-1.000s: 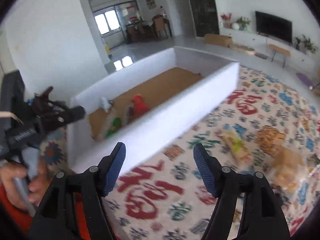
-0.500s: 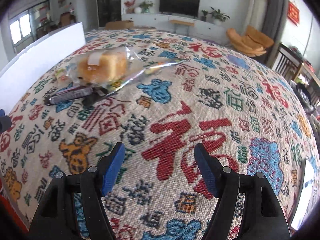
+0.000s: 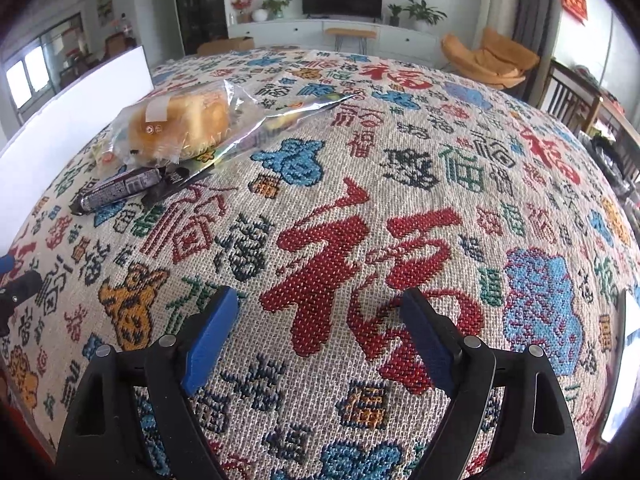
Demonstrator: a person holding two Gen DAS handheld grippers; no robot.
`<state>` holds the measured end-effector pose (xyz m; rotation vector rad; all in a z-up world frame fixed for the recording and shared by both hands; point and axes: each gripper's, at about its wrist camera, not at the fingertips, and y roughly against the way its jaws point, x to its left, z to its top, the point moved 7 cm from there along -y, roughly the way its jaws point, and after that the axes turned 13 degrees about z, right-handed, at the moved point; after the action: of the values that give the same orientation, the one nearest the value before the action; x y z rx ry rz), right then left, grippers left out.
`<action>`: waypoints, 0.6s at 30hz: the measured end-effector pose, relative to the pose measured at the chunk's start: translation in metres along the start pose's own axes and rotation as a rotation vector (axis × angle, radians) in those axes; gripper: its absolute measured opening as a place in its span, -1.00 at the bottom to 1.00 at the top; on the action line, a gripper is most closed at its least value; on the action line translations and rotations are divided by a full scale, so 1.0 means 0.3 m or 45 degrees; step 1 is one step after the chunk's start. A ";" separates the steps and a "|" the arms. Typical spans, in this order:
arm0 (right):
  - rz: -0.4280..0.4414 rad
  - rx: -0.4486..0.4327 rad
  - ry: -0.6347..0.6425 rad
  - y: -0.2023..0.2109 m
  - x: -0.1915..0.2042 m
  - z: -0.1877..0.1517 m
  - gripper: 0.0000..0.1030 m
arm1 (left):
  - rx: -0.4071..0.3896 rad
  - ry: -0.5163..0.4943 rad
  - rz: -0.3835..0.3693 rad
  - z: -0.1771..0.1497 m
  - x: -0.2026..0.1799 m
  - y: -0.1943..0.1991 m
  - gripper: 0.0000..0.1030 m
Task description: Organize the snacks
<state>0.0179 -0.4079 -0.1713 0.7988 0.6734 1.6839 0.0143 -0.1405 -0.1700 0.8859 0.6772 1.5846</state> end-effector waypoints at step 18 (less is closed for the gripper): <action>0.000 0.000 0.000 -0.001 -0.003 0.000 0.68 | 0.012 0.005 -0.006 -0.003 -0.001 -0.010 1.00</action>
<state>0.0182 -0.4086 -0.1716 0.7984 0.6735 1.6841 0.0152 -0.1401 -0.1730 0.8884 0.6897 1.5806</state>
